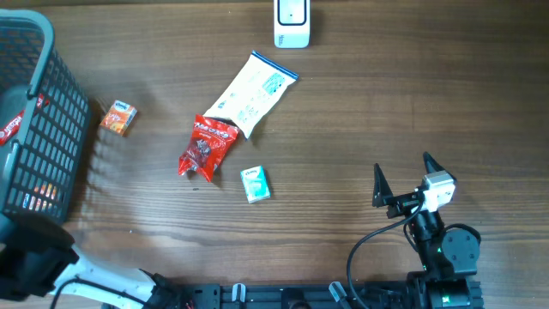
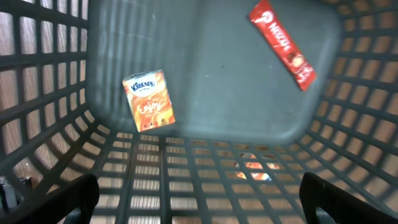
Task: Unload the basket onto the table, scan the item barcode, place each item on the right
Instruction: 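Return the left gripper into the basket and grasp the orange Kleenex pack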
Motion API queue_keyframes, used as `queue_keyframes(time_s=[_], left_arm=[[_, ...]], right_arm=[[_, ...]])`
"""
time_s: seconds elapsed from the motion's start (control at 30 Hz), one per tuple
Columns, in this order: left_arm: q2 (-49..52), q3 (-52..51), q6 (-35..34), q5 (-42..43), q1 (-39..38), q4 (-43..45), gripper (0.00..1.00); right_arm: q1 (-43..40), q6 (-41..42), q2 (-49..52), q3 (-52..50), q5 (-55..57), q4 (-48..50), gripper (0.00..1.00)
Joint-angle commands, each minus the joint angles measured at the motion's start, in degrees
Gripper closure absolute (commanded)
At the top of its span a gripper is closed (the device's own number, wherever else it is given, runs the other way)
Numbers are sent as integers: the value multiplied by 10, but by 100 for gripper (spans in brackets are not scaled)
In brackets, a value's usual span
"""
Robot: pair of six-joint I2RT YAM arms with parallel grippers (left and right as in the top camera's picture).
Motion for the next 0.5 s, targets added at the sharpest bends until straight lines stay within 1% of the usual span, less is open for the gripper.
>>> queue_keyframes(time_s=[0.0,0.07,0.23,0.47], left_arm=[[43,-2,-8,4,2,2,0],[58,-2,-8,-2,2,4,0],[95,-2,-8,-57,2,7,0],[130,-2,-8,-70,-3,-5,0]], right_arm=[[-2,-7,1,0,6,2,0],[-2,-7,1,0,6,2,0],[-2,-7,1,0,6,2,1],[-2,-7,1,0,6,2,0]])
